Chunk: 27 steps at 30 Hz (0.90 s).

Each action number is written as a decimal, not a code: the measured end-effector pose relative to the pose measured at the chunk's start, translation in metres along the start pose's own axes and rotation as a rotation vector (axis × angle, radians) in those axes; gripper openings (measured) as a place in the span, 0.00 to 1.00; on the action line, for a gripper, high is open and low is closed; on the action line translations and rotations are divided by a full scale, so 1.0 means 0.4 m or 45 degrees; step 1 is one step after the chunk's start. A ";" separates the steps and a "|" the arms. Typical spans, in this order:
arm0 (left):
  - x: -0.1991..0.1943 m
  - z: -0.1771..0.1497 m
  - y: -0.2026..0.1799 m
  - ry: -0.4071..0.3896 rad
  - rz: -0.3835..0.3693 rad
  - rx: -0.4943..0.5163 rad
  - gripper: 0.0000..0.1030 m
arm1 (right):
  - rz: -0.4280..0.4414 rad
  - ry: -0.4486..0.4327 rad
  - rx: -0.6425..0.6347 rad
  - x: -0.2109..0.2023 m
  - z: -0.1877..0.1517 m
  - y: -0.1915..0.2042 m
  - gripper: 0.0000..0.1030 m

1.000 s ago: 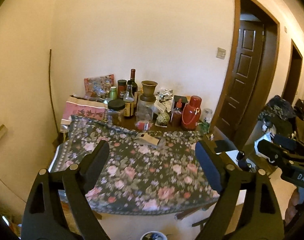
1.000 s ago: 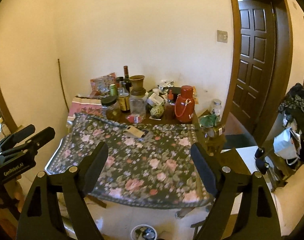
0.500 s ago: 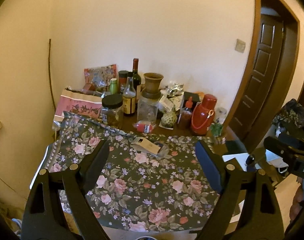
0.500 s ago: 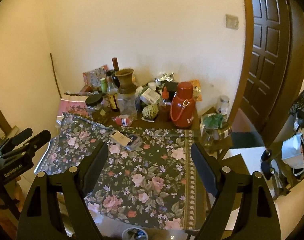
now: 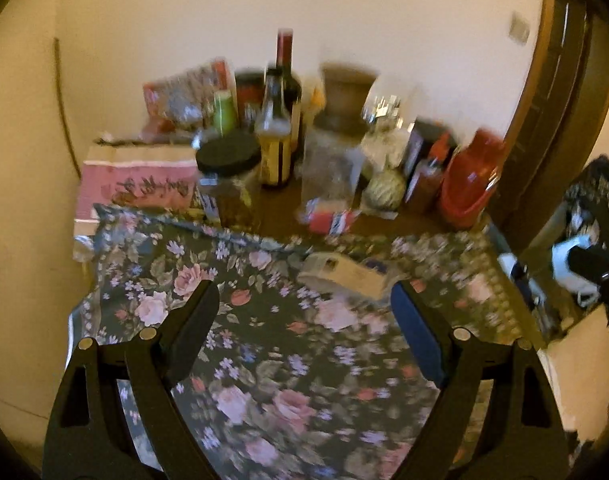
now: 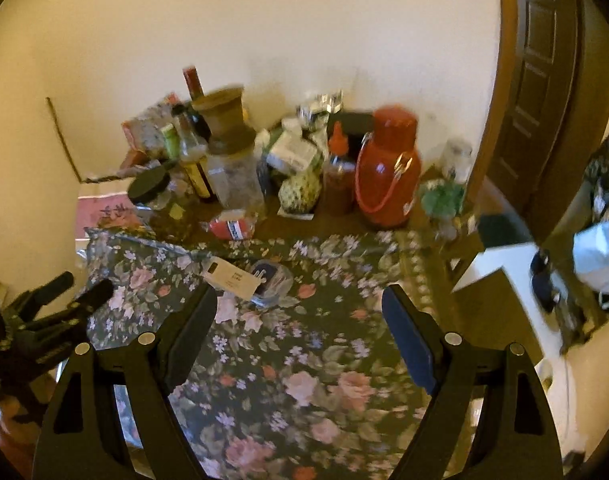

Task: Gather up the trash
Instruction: 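Move both open tools back up toward the table, then grasp the clear Lucky cup lid with the right tool while the left tool grasps the cardboard candle sleeve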

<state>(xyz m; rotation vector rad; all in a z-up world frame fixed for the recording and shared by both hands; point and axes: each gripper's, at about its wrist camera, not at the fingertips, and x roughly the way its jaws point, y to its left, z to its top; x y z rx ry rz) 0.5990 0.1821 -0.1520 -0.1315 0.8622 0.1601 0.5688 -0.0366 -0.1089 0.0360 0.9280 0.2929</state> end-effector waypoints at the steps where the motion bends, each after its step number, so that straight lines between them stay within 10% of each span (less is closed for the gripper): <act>1: 0.034 -0.001 0.009 0.032 -0.004 0.009 0.85 | -0.006 0.027 0.009 0.034 0.005 0.005 0.80; 11: 0.472 -0.047 0.034 0.356 -0.136 0.219 0.85 | -0.095 0.222 0.102 0.283 0.011 -0.001 0.80; 20: 0.560 -0.026 -0.018 0.237 -0.265 0.418 0.76 | -0.139 0.338 0.098 0.421 0.004 -0.015 0.80; 27: 0.570 -0.001 -0.021 0.205 -0.331 0.395 0.09 | -0.064 0.402 0.138 0.492 0.007 -0.010 0.80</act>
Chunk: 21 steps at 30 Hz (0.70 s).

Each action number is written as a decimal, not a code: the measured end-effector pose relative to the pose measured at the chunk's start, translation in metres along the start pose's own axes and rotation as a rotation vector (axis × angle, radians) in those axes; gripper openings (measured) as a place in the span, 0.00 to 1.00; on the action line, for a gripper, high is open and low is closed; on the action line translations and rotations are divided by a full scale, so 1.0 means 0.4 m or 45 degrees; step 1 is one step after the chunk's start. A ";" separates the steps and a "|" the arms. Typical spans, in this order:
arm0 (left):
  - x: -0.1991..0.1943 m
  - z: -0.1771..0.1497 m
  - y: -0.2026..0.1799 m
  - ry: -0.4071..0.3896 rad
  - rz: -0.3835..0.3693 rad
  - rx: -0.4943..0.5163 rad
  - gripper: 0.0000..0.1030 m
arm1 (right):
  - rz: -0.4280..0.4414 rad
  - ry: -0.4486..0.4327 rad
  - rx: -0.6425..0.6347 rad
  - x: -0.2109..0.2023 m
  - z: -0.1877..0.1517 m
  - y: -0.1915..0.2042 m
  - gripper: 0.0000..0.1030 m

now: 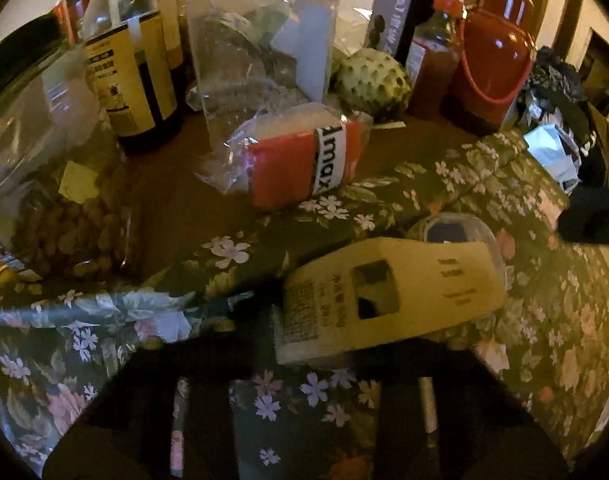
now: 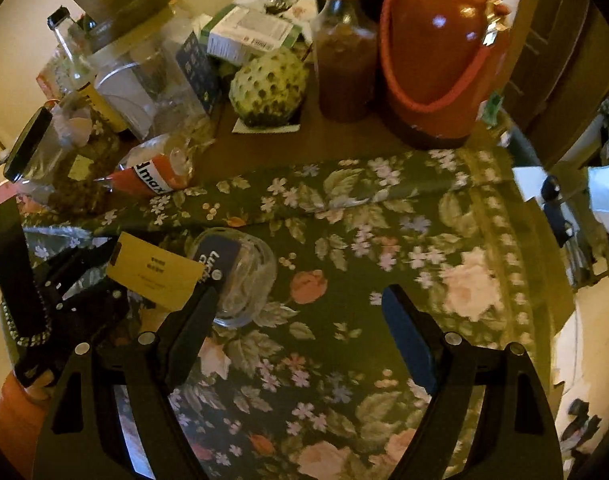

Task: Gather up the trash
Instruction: 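Grasp the clear Lucky cup lid with the right tool while the left tool grasps the cardboard candle sleeve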

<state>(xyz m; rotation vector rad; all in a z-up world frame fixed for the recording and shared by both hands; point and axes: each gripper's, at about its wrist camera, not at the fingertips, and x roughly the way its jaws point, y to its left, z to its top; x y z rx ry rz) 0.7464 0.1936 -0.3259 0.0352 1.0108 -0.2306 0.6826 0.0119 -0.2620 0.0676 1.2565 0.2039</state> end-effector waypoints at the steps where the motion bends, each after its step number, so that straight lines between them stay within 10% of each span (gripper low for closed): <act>1: -0.001 0.003 0.020 0.009 0.003 -0.023 0.07 | 0.014 0.011 -0.001 0.009 0.001 0.003 0.80; 11: -0.155 -0.054 0.126 -0.019 0.131 -0.265 0.02 | 0.066 0.112 -0.054 0.148 0.005 0.115 0.80; 21: -0.235 -0.080 0.171 -0.025 0.200 -0.392 0.02 | -0.134 0.018 -0.195 0.208 0.017 0.232 0.82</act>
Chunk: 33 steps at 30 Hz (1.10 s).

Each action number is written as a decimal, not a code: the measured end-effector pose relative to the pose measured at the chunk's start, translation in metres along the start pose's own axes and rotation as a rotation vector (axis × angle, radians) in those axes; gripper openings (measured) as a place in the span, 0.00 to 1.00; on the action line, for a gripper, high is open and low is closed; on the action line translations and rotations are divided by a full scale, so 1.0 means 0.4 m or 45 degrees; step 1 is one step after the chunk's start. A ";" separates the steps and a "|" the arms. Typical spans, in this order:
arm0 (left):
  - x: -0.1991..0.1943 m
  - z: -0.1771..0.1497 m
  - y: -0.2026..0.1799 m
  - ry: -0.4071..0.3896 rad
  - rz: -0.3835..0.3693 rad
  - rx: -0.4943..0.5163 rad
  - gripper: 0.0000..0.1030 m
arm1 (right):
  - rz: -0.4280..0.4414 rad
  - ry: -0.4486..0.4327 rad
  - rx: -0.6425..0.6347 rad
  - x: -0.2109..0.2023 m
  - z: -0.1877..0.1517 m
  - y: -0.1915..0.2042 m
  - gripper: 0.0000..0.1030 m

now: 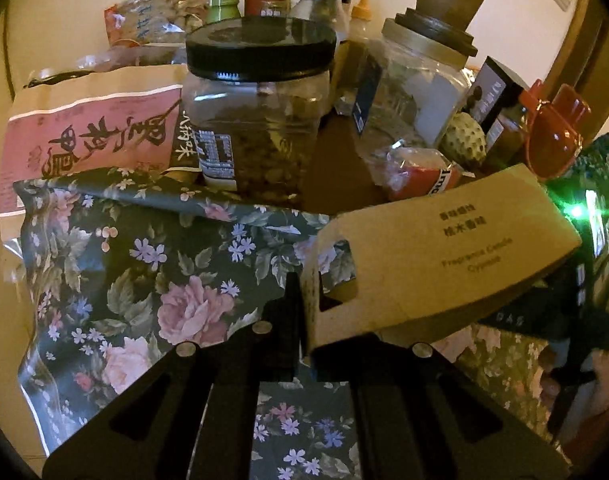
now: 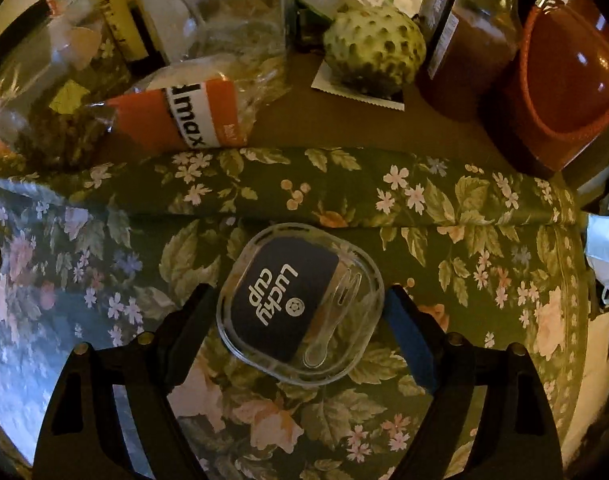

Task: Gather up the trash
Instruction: 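Grasp the clear Lucky cup lid with the right tool while the left tool grasps the cardboard candle sleeve, then lift the Lucky cup lid and cardboard sleeve and carry both toward the white bin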

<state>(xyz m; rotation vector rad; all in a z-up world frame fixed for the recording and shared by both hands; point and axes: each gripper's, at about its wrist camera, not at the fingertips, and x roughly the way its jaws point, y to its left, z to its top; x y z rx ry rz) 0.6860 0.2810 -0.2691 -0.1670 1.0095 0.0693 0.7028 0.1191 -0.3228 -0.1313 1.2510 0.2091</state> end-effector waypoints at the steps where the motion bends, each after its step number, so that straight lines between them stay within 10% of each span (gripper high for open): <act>1: -0.002 0.000 -0.003 -0.006 0.000 0.001 0.02 | 0.005 -0.011 0.004 0.002 -0.001 0.006 0.83; 9: -0.062 0.014 -0.077 -0.065 -0.046 0.021 0.02 | 0.052 -0.023 -0.013 -0.014 -0.030 -0.012 0.76; 33: -0.513 -0.187 -0.391 -0.367 0.065 -0.179 0.02 | 0.378 -0.418 -0.137 -0.583 -0.272 -0.308 0.69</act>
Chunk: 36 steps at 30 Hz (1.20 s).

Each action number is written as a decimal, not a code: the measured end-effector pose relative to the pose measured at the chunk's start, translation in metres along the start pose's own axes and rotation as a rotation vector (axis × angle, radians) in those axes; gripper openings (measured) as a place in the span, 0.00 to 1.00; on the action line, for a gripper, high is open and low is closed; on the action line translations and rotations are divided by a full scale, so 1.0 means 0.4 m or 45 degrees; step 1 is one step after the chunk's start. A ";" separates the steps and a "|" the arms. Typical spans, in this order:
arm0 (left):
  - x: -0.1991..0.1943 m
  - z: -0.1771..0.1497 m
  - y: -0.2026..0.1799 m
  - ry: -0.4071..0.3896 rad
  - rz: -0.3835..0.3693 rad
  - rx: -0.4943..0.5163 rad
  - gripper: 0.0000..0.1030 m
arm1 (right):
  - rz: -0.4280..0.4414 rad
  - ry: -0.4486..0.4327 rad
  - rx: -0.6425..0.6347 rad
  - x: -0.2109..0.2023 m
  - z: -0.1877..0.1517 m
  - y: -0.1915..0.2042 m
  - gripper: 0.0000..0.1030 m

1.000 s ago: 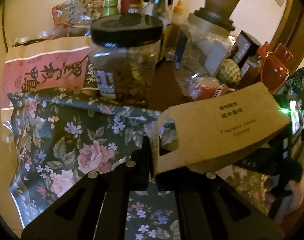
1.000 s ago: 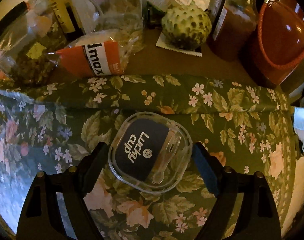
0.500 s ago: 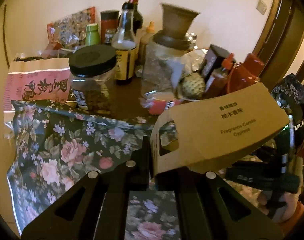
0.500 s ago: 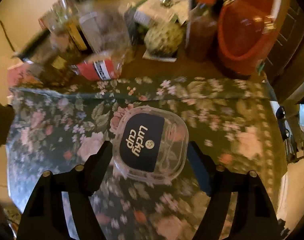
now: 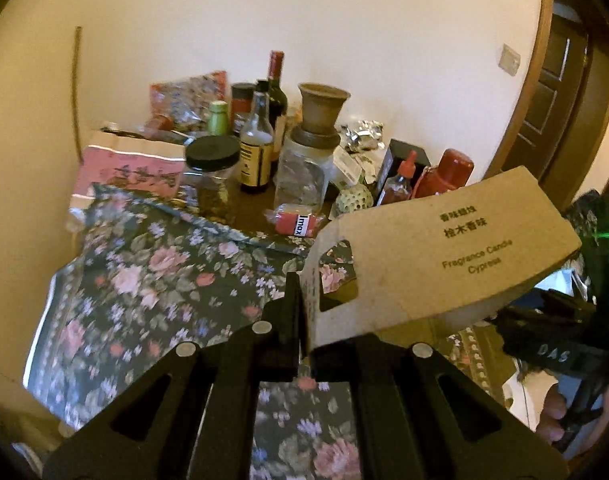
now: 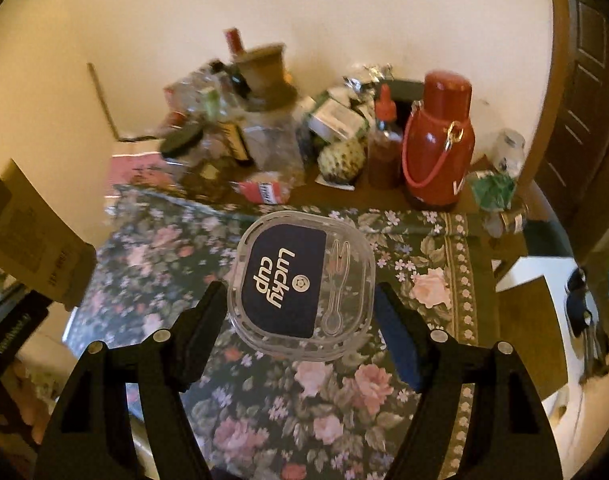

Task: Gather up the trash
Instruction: 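Lift the Lucky cup lid and cardboard sleeve and carry both toward the white bin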

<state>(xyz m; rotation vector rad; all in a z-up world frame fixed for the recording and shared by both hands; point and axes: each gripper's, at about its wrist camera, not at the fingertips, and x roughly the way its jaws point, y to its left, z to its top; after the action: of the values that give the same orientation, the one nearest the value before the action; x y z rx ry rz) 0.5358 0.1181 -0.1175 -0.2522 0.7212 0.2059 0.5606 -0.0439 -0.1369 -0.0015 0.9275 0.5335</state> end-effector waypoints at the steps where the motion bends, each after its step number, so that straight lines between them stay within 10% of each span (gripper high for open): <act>1: -0.022 -0.006 -0.004 -0.010 0.006 -0.008 0.02 | 0.011 -0.012 -0.009 -0.017 -0.003 0.004 0.69; 19: -0.357 -0.129 0.109 -0.141 -0.081 0.038 0.02 | 0.012 -0.292 0.075 -0.354 -0.169 0.203 0.69; 36: -0.526 -0.398 0.229 0.004 -0.185 0.162 0.02 | -0.074 -0.156 0.184 -0.442 -0.497 0.353 0.69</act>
<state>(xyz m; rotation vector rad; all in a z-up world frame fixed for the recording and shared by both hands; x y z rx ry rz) 0.2576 0.1371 -0.1053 -0.1827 0.7133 0.0210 0.2629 -0.0432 -0.0921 0.1327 0.8415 0.4071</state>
